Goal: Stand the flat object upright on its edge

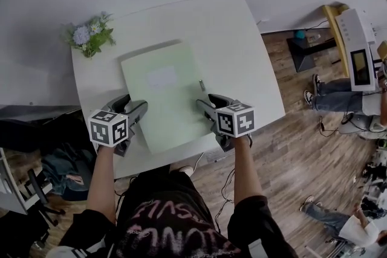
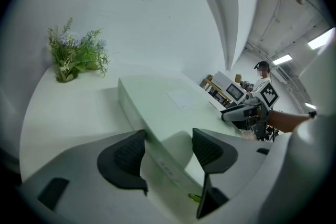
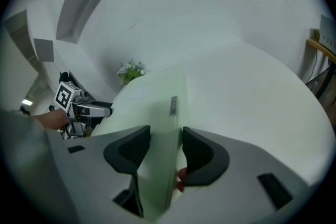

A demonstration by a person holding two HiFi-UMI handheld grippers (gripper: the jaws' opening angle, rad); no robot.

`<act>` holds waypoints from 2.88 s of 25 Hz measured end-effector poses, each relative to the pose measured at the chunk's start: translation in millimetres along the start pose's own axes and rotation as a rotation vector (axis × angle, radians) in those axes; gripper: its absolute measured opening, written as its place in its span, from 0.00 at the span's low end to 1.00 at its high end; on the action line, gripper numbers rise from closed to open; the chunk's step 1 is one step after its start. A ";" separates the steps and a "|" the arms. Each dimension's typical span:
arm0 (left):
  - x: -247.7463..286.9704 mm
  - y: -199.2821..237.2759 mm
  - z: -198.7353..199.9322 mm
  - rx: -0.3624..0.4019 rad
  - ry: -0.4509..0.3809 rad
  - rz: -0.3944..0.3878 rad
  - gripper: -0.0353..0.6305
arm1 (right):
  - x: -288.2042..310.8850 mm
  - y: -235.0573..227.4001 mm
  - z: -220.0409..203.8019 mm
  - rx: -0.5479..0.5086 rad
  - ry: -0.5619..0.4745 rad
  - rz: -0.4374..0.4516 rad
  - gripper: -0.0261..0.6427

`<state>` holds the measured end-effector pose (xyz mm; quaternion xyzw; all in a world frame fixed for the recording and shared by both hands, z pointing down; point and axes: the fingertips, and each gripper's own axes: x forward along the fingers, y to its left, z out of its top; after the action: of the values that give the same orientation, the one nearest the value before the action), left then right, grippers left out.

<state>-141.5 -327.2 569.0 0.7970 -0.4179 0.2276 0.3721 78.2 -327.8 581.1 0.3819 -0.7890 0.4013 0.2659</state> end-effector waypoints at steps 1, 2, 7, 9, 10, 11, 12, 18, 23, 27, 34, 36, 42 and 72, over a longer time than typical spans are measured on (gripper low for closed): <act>-0.6 -0.9 0.2 0.003 -0.006 0.000 0.50 | -0.5 0.4 0.2 -0.008 -0.003 -0.004 0.35; -1.1 -1.7 0.5 0.007 -0.011 0.001 0.50 | -0.9 0.7 0.3 -0.016 -0.005 -0.008 0.35; -3.3 -3.2 3.5 0.030 -0.044 0.002 0.50 | -1.0 2.6 0.8 -0.039 -0.035 -0.017 0.33; -3.5 -3.8 5.8 0.046 -0.054 0.006 0.50 | -1.8 3.2 1.5 -0.053 -0.050 -0.025 0.33; -3.4 -4.2 6.7 0.052 -0.055 0.007 0.50 | -2.3 3.1 1.5 -0.059 -0.056 -0.030 0.33; -3.4 -4.7 7.3 0.056 -0.056 0.008 0.50 | -2.6 2.9 1.3 -0.061 -0.059 -0.032 0.33; -3.4 -5.3 7.9 0.059 -0.058 0.008 0.50 | -3.0 2.8 1.2 -0.059 -0.063 -0.032 0.33; -3.9 -9.3 11.9 0.084 -0.087 0.008 0.49 | -7.1 1.6 1.7 -0.060 -0.107 -0.029 0.33; -3.6 -9.2 15.8 0.108 -0.112 0.015 0.49 | -7.6 1.4 4.9 -0.067 -0.144 -0.029 0.33; -6.0 -9.1 22.8 0.133 -0.149 0.022 0.49 | -9.3 2.6 13.0 -0.096 -0.184 -0.041 0.33; -9.6 -10.7 35.4 0.192 -0.212 0.024 0.49 | -13.2 4.0 21.7 -0.121 -0.264 -0.047 0.33; -11.0 -11.3 39.8 0.208 -0.230 0.024 0.49 | -14.2 4.6 24.7 -0.126 -0.278 -0.049 0.33; -15.3 -17.8 49.0 0.260 -0.273 0.029 0.49 | -20.4 4.9 28.8 -0.140 -0.320 -0.049 0.33; -57.0 -77.3 70.0 0.582 -0.534 0.156 0.49 | -69.3 11.4 33.3 -0.278 -0.648 -0.036 0.33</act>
<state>-104.5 -324.9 456.1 0.8660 -0.4772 0.1492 -0.0093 104.4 -324.3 508.0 0.4634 -0.8725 0.1434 0.0584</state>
